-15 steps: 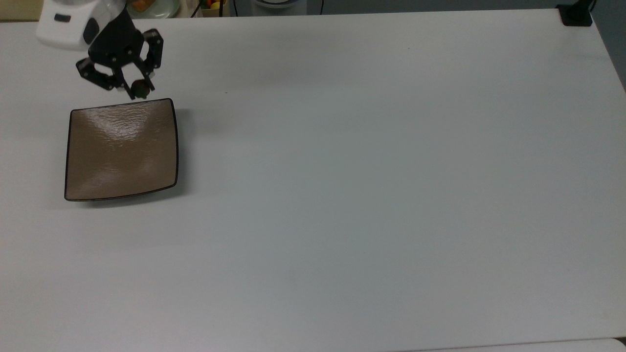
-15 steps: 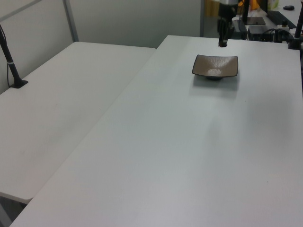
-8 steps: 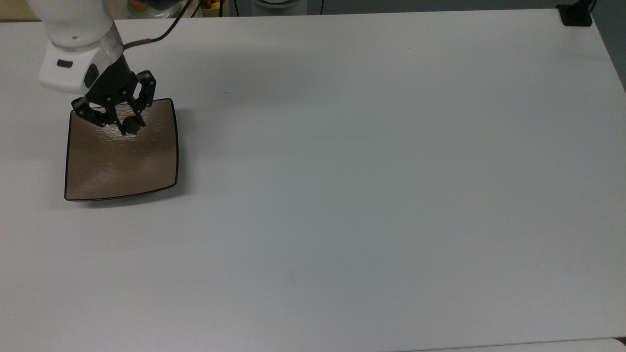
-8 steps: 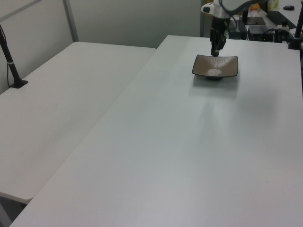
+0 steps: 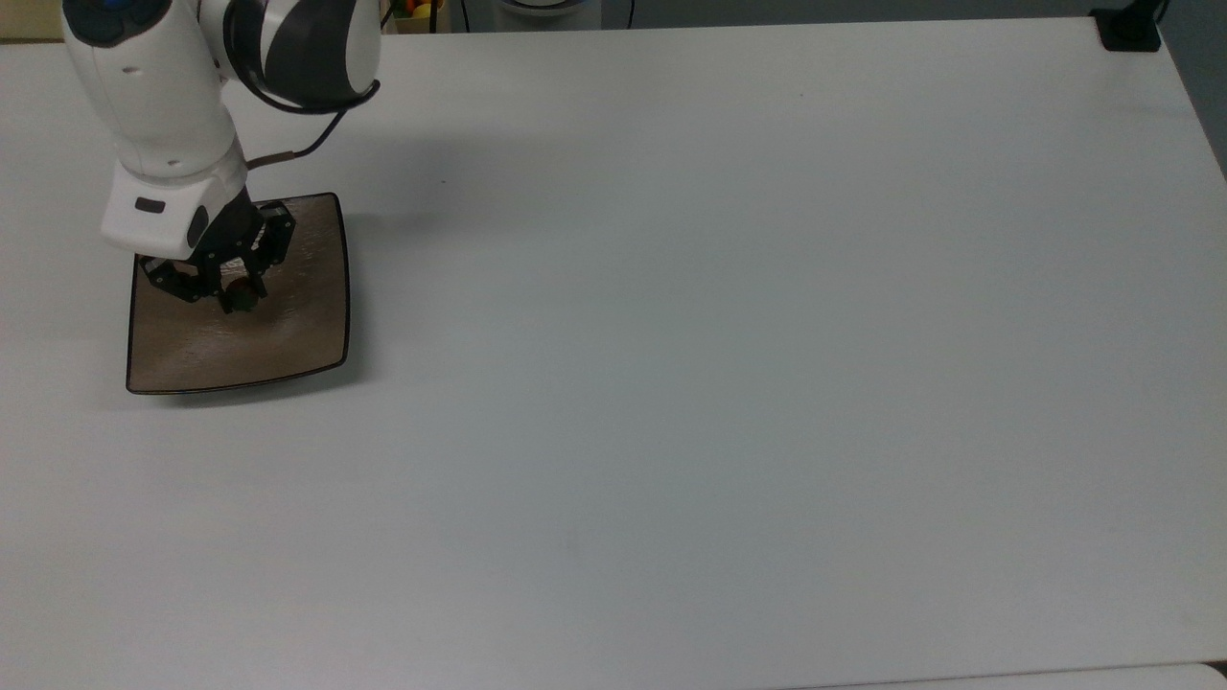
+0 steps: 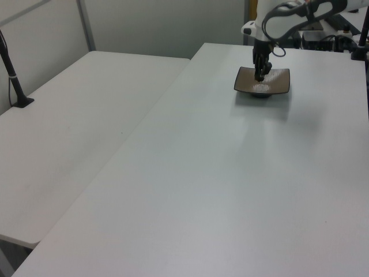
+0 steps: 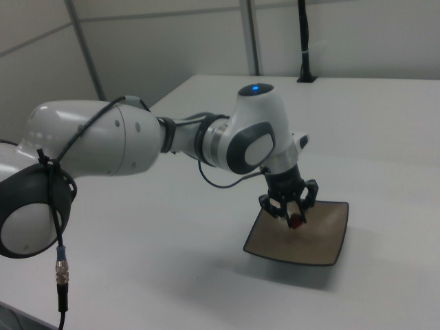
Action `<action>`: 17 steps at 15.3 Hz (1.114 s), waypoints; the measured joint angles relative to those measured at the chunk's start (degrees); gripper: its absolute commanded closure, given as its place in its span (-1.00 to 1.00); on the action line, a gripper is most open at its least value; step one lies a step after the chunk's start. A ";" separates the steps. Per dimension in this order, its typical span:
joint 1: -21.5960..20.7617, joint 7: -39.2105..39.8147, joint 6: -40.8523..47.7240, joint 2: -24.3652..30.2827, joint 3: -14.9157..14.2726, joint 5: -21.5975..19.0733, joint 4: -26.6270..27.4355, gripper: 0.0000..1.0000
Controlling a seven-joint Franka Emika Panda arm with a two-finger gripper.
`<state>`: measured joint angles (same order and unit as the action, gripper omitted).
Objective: Strawberries on a ceramic plate
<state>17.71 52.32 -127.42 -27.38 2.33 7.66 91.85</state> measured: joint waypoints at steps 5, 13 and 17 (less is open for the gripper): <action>0.19 0.01 -1.94 -0.66 -0.62 2.39 1.33 -1.00; -0.26 -7.44 3.94 2.92 -0.61 2.37 1.12 -1.00; -2.52 -12.87 13.22 8.78 -0.55 0.07 0.96 -1.00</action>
<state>15.18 39.45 -114.20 -18.60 1.79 7.74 92.81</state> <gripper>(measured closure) 0.000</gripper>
